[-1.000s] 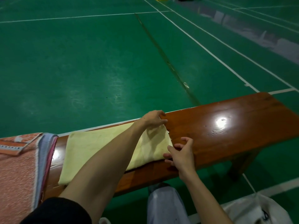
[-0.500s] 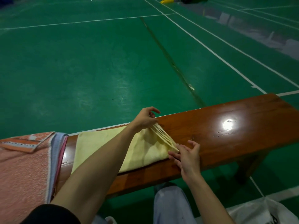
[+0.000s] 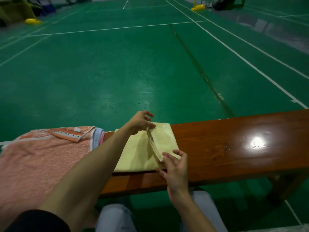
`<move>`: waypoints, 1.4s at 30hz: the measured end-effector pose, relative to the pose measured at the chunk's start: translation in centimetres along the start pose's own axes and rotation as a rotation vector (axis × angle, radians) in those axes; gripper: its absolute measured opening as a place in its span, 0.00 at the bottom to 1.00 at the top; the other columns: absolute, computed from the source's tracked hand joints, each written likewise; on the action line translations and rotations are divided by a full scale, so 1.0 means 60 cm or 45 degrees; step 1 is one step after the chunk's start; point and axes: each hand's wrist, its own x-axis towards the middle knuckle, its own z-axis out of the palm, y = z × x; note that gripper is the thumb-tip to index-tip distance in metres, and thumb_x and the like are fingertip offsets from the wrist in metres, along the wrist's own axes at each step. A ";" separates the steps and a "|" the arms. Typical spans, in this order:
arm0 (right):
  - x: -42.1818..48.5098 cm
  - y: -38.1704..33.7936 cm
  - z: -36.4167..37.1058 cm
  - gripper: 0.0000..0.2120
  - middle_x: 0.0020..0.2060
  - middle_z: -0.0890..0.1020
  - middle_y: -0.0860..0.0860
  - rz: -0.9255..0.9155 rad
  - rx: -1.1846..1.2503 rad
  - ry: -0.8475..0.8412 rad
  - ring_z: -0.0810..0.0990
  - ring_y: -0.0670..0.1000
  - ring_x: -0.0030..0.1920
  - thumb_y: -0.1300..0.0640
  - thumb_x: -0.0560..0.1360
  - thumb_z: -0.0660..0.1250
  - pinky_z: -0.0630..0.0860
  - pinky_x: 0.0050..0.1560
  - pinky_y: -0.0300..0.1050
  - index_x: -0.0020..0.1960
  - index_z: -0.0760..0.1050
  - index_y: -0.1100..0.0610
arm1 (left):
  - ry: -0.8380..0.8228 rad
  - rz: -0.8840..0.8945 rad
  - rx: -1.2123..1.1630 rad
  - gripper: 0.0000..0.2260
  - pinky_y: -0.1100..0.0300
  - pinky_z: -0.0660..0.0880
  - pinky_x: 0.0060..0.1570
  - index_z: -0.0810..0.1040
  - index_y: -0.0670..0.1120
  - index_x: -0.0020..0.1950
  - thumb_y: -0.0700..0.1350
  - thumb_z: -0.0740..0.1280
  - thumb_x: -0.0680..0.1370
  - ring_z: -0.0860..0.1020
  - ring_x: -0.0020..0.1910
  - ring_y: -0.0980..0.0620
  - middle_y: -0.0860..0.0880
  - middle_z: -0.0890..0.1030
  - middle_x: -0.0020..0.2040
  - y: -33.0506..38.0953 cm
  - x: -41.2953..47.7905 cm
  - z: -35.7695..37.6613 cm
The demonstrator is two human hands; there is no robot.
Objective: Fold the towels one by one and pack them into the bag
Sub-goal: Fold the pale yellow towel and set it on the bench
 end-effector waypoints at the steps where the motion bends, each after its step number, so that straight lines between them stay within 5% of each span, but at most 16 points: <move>1: -0.007 0.012 0.018 0.15 0.57 0.79 0.52 0.010 -0.035 -0.032 0.81 0.52 0.55 0.61 0.79 0.66 0.82 0.44 0.47 0.61 0.66 0.49 | 0.018 -0.027 0.005 0.21 0.65 0.76 0.35 0.74 0.40 0.63 0.32 0.73 0.71 0.76 0.42 0.53 0.44 0.74 0.54 -0.008 -0.006 -0.017; 9: -0.037 0.078 0.140 0.14 0.57 0.78 0.47 0.077 -0.189 -0.188 0.78 0.47 0.55 0.59 0.79 0.66 0.82 0.54 0.49 0.58 0.65 0.44 | 0.140 -0.070 0.155 0.20 0.67 0.74 0.33 0.76 0.41 0.62 0.31 0.72 0.72 0.76 0.47 0.50 0.43 0.76 0.55 -0.077 -0.028 -0.109; 17: -0.040 0.118 0.197 0.15 0.59 0.78 0.47 0.090 -0.318 -0.240 0.79 0.46 0.52 0.59 0.79 0.64 0.80 0.57 0.49 0.56 0.64 0.42 | 0.206 -0.040 0.261 0.19 0.67 0.74 0.39 0.76 0.43 0.62 0.33 0.72 0.72 0.77 0.50 0.50 0.45 0.77 0.57 -0.129 -0.027 -0.153; 23: -0.039 0.139 0.205 0.15 0.61 0.78 0.46 0.142 -0.397 -0.264 0.79 0.48 0.56 0.56 0.78 0.65 0.79 0.58 0.48 0.56 0.64 0.39 | 0.164 -0.048 0.305 0.19 0.55 0.77 0.56 0.76 0.44 0.62 0.34 0.72 0.72 0.77 0.55 0.47 0.46 0.77 0.60 -0.156 -0.020 -0.162; 29: -0.036 0.141 0.208 0.16 0.62 0.76 0.45 0.163 -0.433 -0.355 0.80 0.50 0.56 0.57 0.78 0.65 0.80 0.57 0.50 0.58 0.64 0.40 | 0.195 0.017 0.477 0.19 0.59 0.74 0.54 0.75 0.44 0.62 0.36 0.72 0.73 0.76 0.55 0.49 0.47 0.76 0.61 -0.160 -0.021 -0.168; 34: -0.010 0.094 0.173 0.13 0.53 0.79 0.45 -0.188 -0.621 -0.194 0.81 0.47 0.51 0.59 0.79 0.66 0.82 0.49 0.46 0.57 0.68 0.43 | 0.220 0.402 0.816 0.18 0.56 0.68 0.65 0.76 0.44 0.63 0.35 0.70 0.74 0.71 0.64 0.46 0.44 0.72 0.64 -0.145 -0.024 -0.144; 38: 0.033 0.073 0.130 0.10 0.51 0.79 0.45 -0.463 -0.726 0.009 0.79 0.43 0.52 0.61 0.79 0.65 0.76 0.46 0.31 0.55 0.72 0.48 | -0.039 0.823 0.952 0.15 0.54 0.68 0.68 0.75 0.46 0.63 0.39 0.68 0.76 0.70 0.66 0.49 0.47 0.73 0.66 -0.115 -0.035 -0.096; 42: 0.055 0.100 0.118 0.15 0.58 0.76 0.45 -0.508 -1.009 0.021 0.75 0.47 0.59 0.59 0.77 0.68 0.77 0.60 0.46 0.61 0.71 0.48 | -0.356 0.853 1.158 0.23 0.57 0.59 0.72 0.69 0.49 0.72 0.43 0.67 0.77 0.64 0.72 0.51 0.49 0.68 0.73 -0.105 -0.032 -0.059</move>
